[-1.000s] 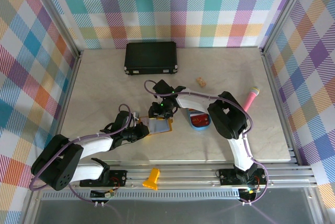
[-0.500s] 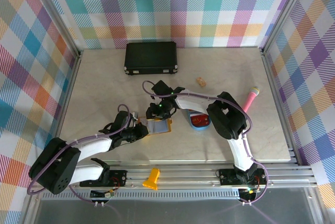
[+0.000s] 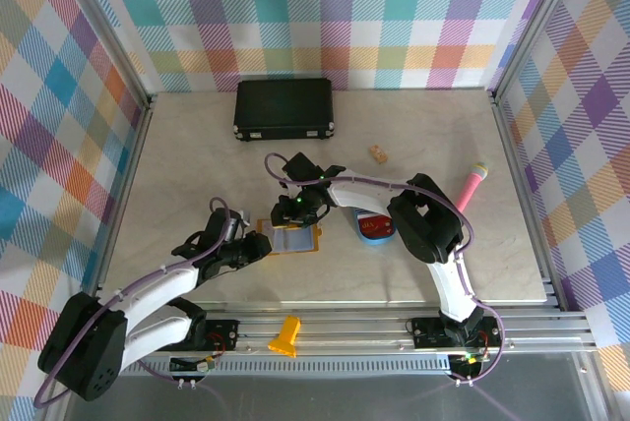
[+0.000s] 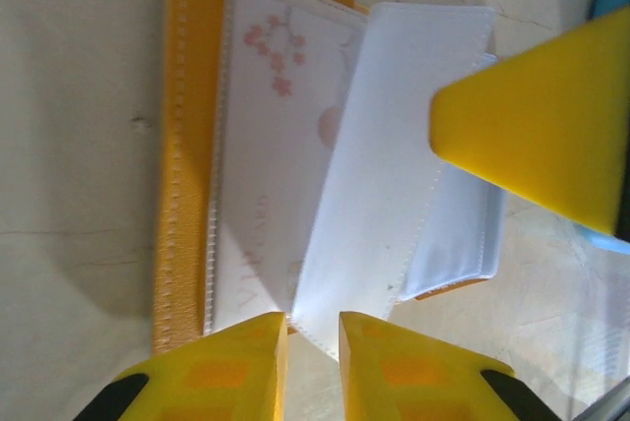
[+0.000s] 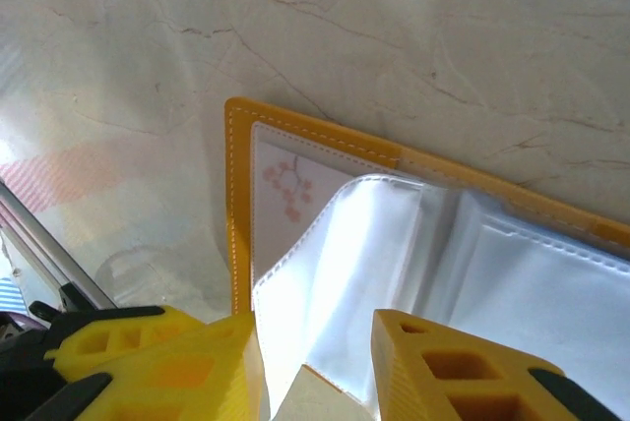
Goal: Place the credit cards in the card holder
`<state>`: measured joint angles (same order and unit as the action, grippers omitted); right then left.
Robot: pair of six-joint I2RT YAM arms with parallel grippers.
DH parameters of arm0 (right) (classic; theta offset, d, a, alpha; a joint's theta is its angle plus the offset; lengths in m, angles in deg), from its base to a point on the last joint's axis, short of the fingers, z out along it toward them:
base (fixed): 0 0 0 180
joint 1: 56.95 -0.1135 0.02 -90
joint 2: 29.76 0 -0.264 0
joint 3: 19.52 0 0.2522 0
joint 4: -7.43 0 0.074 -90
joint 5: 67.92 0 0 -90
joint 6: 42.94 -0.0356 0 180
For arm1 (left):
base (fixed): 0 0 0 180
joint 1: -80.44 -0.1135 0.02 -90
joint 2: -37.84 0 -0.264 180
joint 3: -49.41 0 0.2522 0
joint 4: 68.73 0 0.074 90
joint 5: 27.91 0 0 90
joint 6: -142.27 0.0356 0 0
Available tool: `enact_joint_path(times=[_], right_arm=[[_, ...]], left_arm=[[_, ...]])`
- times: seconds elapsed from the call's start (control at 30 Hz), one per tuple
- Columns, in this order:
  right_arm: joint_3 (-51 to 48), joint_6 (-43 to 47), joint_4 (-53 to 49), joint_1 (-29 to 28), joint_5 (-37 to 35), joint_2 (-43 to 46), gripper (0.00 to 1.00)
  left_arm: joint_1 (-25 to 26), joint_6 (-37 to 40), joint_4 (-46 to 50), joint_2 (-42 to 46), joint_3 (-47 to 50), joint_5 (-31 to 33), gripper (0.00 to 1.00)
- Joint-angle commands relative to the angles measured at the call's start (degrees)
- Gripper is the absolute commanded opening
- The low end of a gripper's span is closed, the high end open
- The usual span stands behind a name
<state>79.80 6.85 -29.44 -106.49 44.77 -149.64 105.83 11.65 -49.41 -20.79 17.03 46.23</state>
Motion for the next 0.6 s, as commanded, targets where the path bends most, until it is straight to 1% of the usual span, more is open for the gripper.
enact_joint_path(times=[0.0,0.13,0.37,0.57], right_arm=[[2.37,-0.29,1.14,-1.16,2.12,-1.35,0.35],[3.73,-1.07,1.36,-1.92,2.18,-2.86,0.36],[5.24,-2.24,0.09,-2.18,-0.08,-4.29,0.37],[6.70,-3.26,-1.71,-2.23,-0.65,-5.97,0.38]], left_arm=[[-1.62,0.94,5.66,1.51,-1.37,-0.91,0.21],[-2.74,0.90,8.46,3.36,-1.56,-0.18,0.21],[-4.09,1.22,13.18,5.62,-2.22,0.30,0.21],[-4.51,0.91,16.54,9.84,-2.39,1.34,0.21]])
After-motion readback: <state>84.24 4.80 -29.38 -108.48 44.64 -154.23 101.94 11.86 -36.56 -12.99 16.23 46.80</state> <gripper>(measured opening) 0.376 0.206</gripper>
